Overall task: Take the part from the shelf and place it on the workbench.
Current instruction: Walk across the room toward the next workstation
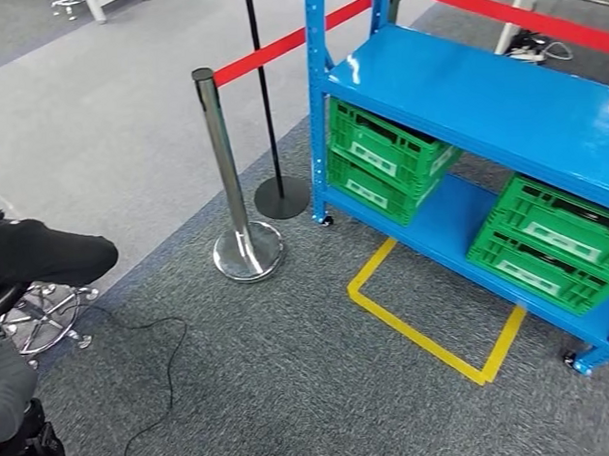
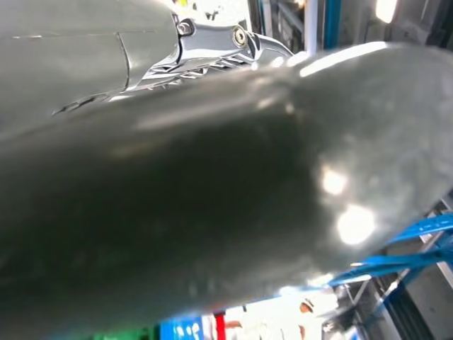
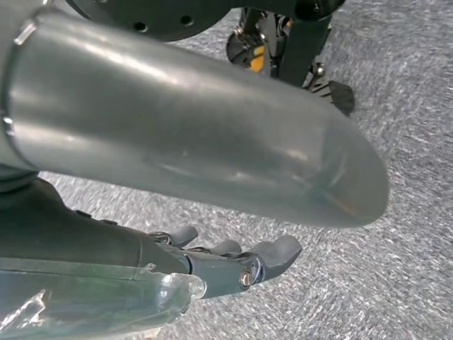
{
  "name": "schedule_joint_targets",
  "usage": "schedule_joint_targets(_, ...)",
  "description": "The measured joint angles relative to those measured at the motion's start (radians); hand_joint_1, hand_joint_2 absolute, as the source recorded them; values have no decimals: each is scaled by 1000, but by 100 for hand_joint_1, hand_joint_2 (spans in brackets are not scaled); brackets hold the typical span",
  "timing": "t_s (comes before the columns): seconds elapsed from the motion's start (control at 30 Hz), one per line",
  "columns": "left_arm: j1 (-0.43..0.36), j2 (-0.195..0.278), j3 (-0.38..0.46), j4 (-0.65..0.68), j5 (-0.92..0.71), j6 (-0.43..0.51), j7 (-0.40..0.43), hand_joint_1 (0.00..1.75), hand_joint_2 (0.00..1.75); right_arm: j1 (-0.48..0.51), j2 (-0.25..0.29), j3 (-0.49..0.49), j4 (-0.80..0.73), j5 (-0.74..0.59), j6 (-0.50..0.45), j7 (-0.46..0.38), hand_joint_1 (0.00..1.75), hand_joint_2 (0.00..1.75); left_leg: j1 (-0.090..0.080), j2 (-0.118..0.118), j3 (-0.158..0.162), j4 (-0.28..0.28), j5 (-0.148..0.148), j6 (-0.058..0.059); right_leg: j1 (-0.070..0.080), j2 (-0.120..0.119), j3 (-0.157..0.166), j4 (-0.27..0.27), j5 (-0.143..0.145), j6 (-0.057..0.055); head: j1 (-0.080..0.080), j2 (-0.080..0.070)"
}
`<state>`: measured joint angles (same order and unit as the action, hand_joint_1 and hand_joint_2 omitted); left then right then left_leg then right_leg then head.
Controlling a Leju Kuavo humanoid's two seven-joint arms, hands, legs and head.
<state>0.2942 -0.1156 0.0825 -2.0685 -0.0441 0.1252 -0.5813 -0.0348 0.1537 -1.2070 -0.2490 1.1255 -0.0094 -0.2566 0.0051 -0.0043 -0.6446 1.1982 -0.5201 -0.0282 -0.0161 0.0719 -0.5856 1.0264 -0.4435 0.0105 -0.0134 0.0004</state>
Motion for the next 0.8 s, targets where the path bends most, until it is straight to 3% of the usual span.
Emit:
schedule_joint_targets(0.07,4,0,4,0,1,0,-3,0,0,-3,0,0,-1,4,2,-18,0,0,8,-50,62,-133,56,1,0,26,-4,2,3,9,-1,0)
schedule_joint_targets(0.13,8,0,7,-1,1,1,-6,0,0,-7,-1,0,-1,7,4,-31,0,0,11,-83,90,-200,67,3,-1,49,-13,1,7,22,-2,0)
schedule_joint_targets(0.2,10,0,10,-2,1,1,-7,0,0,-6,-2,0,-2,9,5,-35,0,0,9,-63,92,-208,70,15,-6,65,-23,-6,14,36,-2,0)
schedule_joint_targets(0.27,11,-1,12,-2,1,1,-7,0,0,-4,-2,0,-2,10,6,-36,0,0,10,-38,94,-216,76,30,-3,29,-44,25,-11,44,4,0)
schedule_joint_targets(0.33,16,-2,13,-2,1,1,-7,0,0,-7,-3,0,-2,10,7,-36,0,0,5,-10,94,-218,77,39,2,-35,-95,139,-81,47,11,0)
schedule_joint_targets(0.4,20,-2,14,-2,1,1,-7,0,0,-10,-3,0,-2,11,7,-37,0,0,0,19,94,-218,76,43,2,-61,-147,263,-138,48,13,0)
schedule_joint_targets(0.43,20,-2,14,-2,1,1,-8,0,0,-10,-3,0,-2,11,7,-38,0,0,-2,32,95,-217,75,44,2,-64,-150,280,-138,49,13,0)
schedule_joint_targets(0.47,20,-2,14,-2,1,2,-8,0,0,-9,-3,0,-2,12,6,-40,0,0,-3,45,97,-217,74,43,2,-67,-132,256,-120,48,13,0)
schedule_joint_targets(0.5,20,-2,14,-2,1,2,-9,0,0,-9,-4,0,-2,13,6,-41,0,0,-3,56,99,-217,72,42,3,-75,-95,196,-90,47,13,0)
schedule_joint_targets(0.57,22,-2,15,-3,1,4,-10,0,0,-11,-6,0,-2,14,4,-44,0,0,-7,75,104,-214,67,35,5,-113,-13,57,-38,42,14,0)
schedule_joint_targets(0.6,23,-2,17,-4,1,6,-11,0,0,-13,-6,0,-2,15,4,-45,0,0,-9,83,105,-212,65,30,6,-125,10,16,-26,38,13,0)
schedule_joint_targets(0.63,24,-2,19,-6,1,7,-13,0,0,-15,-6,0,-2,16,3,-46,0,0,-12,91,106,-210,64,25,8,-129,18,0,-23,33,12,0)
schedule_joint_targets(0.7,26,-2,22,-9,3,9,-16,0,0,-15,-7,0,-2,19,3,-44,0,0,-11,103,107,-210,63,15,9,-108,14,0,-18,22,11,0)
schedule_joint_targets(0.77,27,-2,25,-13,6,10,-18,0,0,-13,-8,0,-2,21,2,-37,0,0,-7,74,99,-186,40,3,5,-89,12,-3,-13,10,9,0)
schedule_joint_targets(0.8,28,-2,28,-15,7,9,-19,0,0,-14,-8,0,-2,21,1,-33,0,0,-5,51,82,-147,14,-2,2,-79,12,-5,-10,5,8,0)
